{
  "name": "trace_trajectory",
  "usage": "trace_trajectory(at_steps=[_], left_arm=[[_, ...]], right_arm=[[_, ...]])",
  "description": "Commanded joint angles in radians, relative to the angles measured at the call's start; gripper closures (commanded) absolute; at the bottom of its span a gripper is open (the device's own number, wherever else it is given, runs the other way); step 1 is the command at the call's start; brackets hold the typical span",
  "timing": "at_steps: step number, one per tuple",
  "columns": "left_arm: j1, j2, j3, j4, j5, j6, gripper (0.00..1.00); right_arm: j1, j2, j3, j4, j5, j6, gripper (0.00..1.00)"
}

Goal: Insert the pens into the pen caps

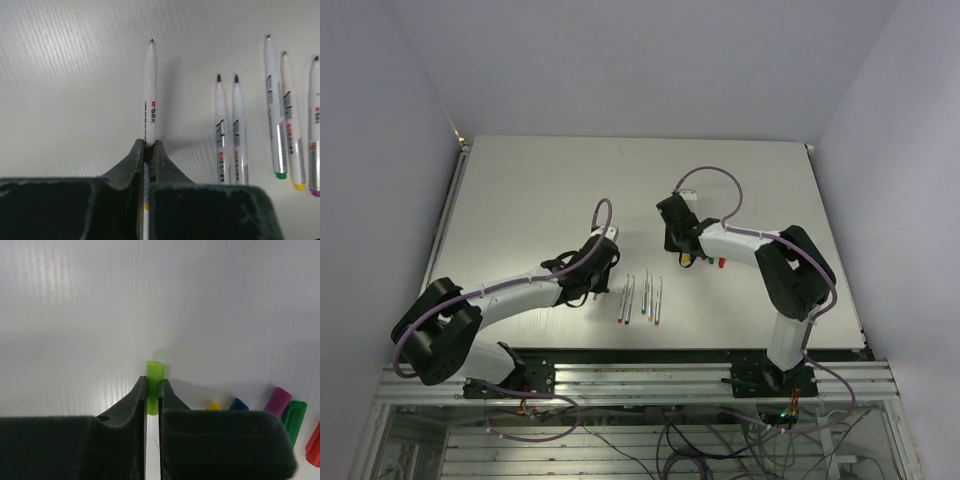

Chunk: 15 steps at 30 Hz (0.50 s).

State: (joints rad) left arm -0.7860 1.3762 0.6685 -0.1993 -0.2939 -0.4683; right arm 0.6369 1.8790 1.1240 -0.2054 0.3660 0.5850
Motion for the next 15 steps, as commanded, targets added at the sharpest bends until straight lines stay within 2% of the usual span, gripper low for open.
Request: trace_trajectory(at_steps=[1,8,15], left_arm=[[0.005,-0.023,0.081,0.034,-0.019,0.042,0.93],[0.005,-0.063,0.104,0.143,0.044,0.065,0.93],[-0.003,-0.158,-0.028,0.417,0.202,0.081,0.93]], right_arm=[[-0.004,-0.115,-0.083,0.156,-0.085,-0.062,1.0],[-0.021,-0.322,-0.22,0.357,-0.17,-0.072,1.0],[-0.03,-0.584,-0.425,0.598,-0.193,-0.056,1.0]])
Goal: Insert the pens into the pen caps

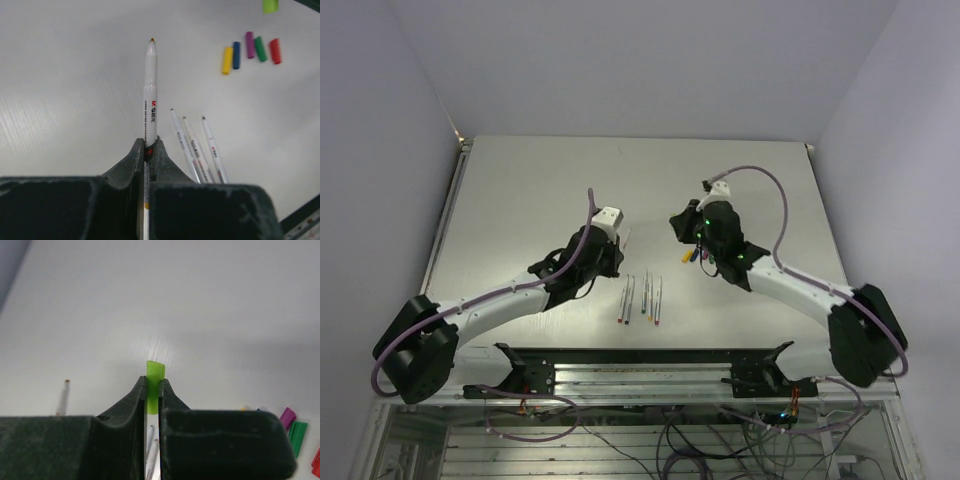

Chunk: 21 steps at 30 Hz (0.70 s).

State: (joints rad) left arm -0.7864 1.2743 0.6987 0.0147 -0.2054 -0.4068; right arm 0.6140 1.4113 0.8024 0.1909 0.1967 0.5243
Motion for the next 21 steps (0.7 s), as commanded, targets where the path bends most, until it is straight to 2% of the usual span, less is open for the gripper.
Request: trace_trajectory(at_steps=[1,6,13,21], left_arm=[[-0.007,-0.064,-0.073,0.238,0.127,0.02,0.93],[-0.038,-0.091,-0.107,0.347,0.167,0.013,0.93],[-0.077,-0.057,-0.082,0.428,0.242,-0.035,0.93],[-0.098,-0.028,-0.074,0.482,0.292,-0.076,0.93]], right_arm=[[-0.009,-0.151,-0.141,0.25,-0.029,0.015,1.0],[-0.008,-0.261,-0.29,0.479,-0.069,0.063,1.0],[-0.009,-0.301,-0.385,0.73,-0.117,0.068,1.0],[-0.009,-0.312,-0.43,0.885,-0.154,0.066,1.0]])
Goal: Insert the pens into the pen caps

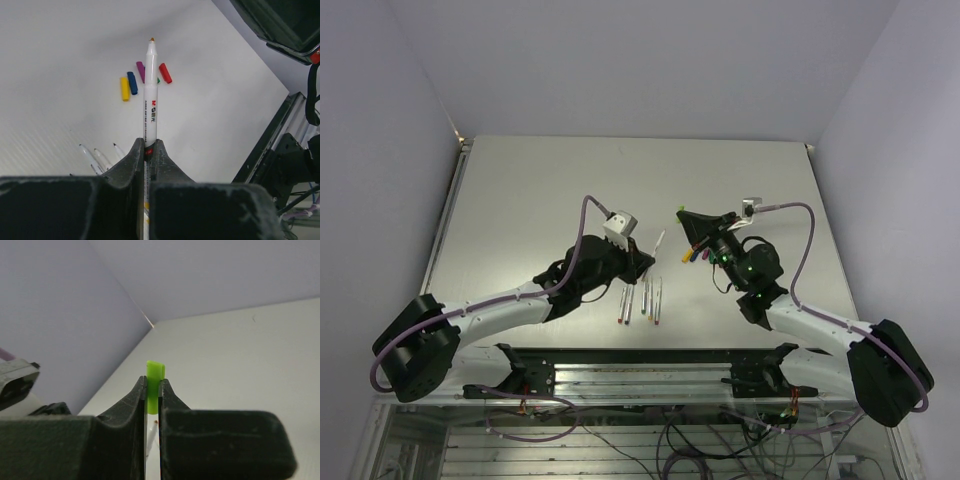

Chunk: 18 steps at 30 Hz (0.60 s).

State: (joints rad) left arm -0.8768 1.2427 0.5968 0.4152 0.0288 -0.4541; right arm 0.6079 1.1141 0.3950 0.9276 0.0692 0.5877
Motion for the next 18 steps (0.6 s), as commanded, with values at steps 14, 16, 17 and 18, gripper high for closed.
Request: trace_trajectory(at_steps=[14,16,17,18], left_arm=[[-0.015,-0.011,0.018,0.161,0.097,-0.041,0.93],[-0.015,-0.014,0.009,0.181,0.102,-0.041,0.93],[-0.015,-0.015,0.004,0.192,0.104,-0.041,0.93],[-0.015,-0.016,0.0,0.199,0.104,-0.04,0.93]], right_arm=[[-0.001,0.052,-0.029,0.24,-0.07,0.036,1.0],[-0.002,0.059,-0.028,0.244,-0.071,0.042,1.0],[-0.001,0.063,-0.028,0.245,-0.071,0.044,1.0],[-0.001,0.066,-0.029,0.247,-0.071,0.046,1.0]])
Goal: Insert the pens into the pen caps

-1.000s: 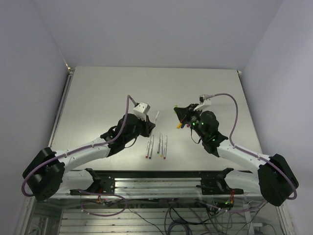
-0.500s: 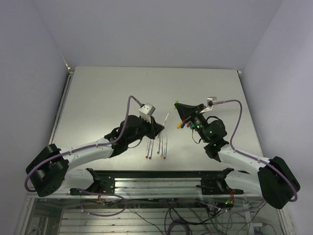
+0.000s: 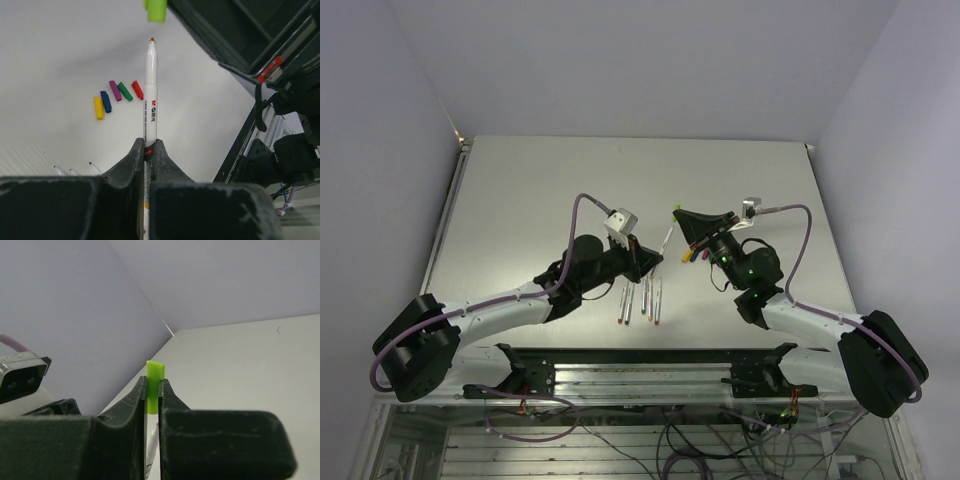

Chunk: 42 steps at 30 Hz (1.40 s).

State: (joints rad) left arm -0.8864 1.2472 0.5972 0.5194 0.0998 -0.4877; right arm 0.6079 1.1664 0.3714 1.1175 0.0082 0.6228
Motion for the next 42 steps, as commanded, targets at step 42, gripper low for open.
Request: trace_trajectory(at_steps=[42], left_arm=[[-0.005,-0.017,-0.019,0.115,-0.024,-0.002,0.93]], right_arm=[[-0.002,0.019,-0.035,0.072,-0.017,0.045,1.0]])
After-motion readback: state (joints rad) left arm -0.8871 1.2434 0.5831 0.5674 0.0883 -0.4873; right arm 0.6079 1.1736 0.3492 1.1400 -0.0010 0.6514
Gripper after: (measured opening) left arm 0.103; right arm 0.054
